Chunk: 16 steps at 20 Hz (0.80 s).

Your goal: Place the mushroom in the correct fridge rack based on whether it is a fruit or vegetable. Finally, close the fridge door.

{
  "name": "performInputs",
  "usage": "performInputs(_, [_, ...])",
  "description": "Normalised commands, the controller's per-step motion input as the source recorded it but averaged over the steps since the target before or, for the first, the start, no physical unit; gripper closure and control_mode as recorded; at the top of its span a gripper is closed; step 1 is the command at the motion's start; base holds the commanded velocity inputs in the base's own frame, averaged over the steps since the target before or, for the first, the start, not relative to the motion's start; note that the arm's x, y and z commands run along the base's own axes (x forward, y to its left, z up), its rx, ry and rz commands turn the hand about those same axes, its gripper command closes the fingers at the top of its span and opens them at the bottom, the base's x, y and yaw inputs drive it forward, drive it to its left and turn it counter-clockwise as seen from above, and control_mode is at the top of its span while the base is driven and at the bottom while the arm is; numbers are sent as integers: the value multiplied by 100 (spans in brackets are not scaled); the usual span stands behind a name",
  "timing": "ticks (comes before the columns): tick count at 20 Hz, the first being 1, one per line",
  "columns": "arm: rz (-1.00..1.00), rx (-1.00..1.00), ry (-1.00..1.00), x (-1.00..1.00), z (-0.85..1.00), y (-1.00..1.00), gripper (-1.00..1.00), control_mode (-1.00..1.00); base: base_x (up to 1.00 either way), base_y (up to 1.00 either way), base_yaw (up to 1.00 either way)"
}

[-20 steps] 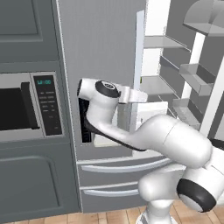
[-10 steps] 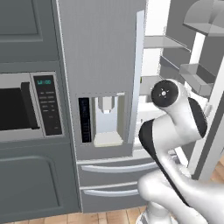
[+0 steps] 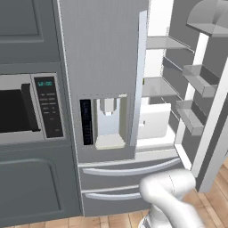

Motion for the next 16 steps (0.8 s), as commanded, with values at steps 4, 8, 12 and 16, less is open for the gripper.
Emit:
performInputs(4, [0, 55, -4, -79, 0, -100, -100, -100, 0, 0, 0])
performInputs(8, [0, 60, -5, 0, 0, -100, -100, -100, 0, 0, 0])
performInputs(12, [0, 58, -3, 20, -3, -100, -100, -100, 0, 0, 0])
performInputs(16, [2, 41, -1, 60, -48, -96, -100, -100, 0, 0, 0])
